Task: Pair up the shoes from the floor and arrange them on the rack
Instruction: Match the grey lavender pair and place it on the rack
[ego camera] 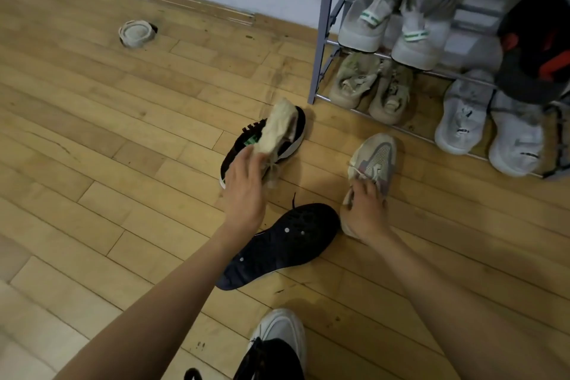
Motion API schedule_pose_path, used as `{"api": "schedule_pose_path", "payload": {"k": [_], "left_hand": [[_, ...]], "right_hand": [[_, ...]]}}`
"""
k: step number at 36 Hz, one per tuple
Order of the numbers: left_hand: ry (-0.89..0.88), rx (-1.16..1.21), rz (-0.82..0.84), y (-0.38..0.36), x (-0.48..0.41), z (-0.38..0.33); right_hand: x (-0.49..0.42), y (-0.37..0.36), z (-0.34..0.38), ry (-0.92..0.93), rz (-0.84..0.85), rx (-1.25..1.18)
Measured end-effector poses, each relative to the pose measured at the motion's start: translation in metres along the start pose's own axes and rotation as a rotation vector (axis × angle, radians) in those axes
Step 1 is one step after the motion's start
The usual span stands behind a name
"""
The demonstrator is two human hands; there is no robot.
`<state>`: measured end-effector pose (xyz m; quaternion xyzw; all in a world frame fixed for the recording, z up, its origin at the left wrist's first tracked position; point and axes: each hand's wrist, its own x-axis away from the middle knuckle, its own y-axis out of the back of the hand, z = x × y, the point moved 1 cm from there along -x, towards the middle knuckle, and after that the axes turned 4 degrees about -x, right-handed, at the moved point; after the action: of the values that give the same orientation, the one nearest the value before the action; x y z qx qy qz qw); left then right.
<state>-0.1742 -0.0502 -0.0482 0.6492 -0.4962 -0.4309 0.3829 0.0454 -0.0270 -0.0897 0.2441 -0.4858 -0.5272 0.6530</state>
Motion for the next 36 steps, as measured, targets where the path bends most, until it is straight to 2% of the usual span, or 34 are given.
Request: {"api": "schedule_pose_path", "payload": {"k": [4,10,13,15,19,21,24,28,32,36], "left_hand": [[-0.114,0.070,0.067,-0.003,-0.016,-0.020],[-0.425,0.205,0.253,0.003,-0.040,-0.040],[-0.561,0.228,0.314,0.002,-0.052,-0.058],[-0.626,0.262,0.361,-0.001,-0.059,-0.072],[-0.663,0.270,0.333,-0.010,-0.067,-0.100],[-0.635,0.242,0.265,-0.016,-0.065,-0.115],[-0.522,0.273,0.242,-0.030,-0.056,-0.130],[-0.154,0.336,0.372,-0.057,-0.034,-0.137],[0.040,0.258,0.562,-0.082,-0.010,-0.141],[0.160,0.204,0.779,-0.102,0.008,-0.152]], "right_hand": [[0.001,0.020,0.008,0.192,-0.219,-0.160],[-0.007,0.051,0.003,0.539,-0.316,0.147],[-0.015,0.062,-0.005,0.540,-0.255,0.266],[-0.018,0.071,-0.012,0.530,-0.236,0.245],[-0.014,0.085,-0.030,0.445,-0.301,0.246],[-0.011,0.090,-0.045,0.344,-0.332,0.147],[-0.008,0.091,-0.072,0.097,-0.295,-0.170],[0.004,0.085,-0.109,-0.153,-0.282,-0.472],[0.015,0.074,-0.141,-0.333,-0.249,-0.544],[0.016,0.062,-0.157,-0.417,-0.263,-0.566]]}}
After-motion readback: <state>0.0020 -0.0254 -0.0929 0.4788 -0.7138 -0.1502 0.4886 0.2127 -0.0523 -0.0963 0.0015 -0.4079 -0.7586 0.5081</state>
